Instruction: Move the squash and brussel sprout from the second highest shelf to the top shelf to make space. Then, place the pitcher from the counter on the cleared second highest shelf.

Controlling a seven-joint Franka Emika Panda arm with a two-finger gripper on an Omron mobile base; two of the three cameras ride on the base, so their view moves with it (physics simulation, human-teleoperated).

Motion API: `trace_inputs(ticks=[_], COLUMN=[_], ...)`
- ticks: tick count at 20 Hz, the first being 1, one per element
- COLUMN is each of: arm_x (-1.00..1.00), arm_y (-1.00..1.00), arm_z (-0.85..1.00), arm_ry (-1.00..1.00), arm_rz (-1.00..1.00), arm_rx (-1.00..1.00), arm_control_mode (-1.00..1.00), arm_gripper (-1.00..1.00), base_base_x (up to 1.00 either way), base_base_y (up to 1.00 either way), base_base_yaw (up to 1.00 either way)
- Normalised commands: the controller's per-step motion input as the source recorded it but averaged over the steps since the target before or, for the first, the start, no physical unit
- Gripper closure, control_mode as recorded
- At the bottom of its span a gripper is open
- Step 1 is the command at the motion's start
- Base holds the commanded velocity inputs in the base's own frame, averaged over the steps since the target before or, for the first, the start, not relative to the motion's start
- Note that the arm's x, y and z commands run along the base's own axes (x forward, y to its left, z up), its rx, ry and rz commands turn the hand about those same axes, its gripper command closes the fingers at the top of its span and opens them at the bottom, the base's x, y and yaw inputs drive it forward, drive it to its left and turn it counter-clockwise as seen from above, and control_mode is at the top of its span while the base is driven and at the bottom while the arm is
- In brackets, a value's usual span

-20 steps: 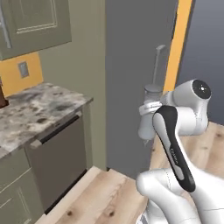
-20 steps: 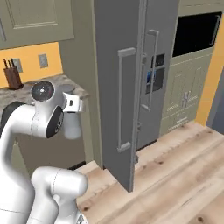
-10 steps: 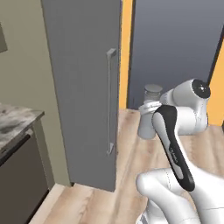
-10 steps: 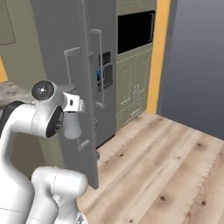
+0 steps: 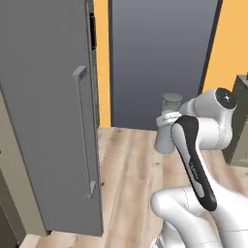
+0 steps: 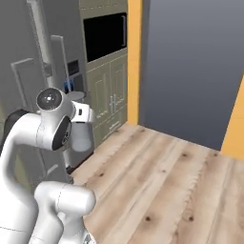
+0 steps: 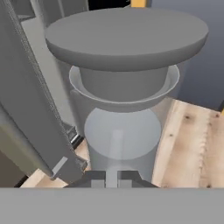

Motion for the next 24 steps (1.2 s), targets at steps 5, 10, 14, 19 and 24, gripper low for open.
trace_inputs(ticks=[5,10,14,19,24], arm_x=[0.0,0.0,0.0,0.0,0.0], arm_y=[0.0,0.0,0.0,0.0,0.0], arm_z=[0.0,0.0,0.0,0.0,0.0], arm_ry=[0.0,0.0,0.0,0.0,0.0], arm_rz=[0.0,0.0,0.0,0.0,0.0], arm_rx=[0.0,0.0,0.0,0.0,0.0], arm_control_mode=[1.0,1.0,1.0,1.0,1.0], arm_gripper=[1.0,1.0,1.0,1.0,1.0], base_base_x=[0.67,0.48,0.4,0.5,0.43], base_base_y=[-0.67,-0.54,-0.49,-0.5,-0.61], base_base_yaw=[0.1,0.41,0.6,0.68,0.67])
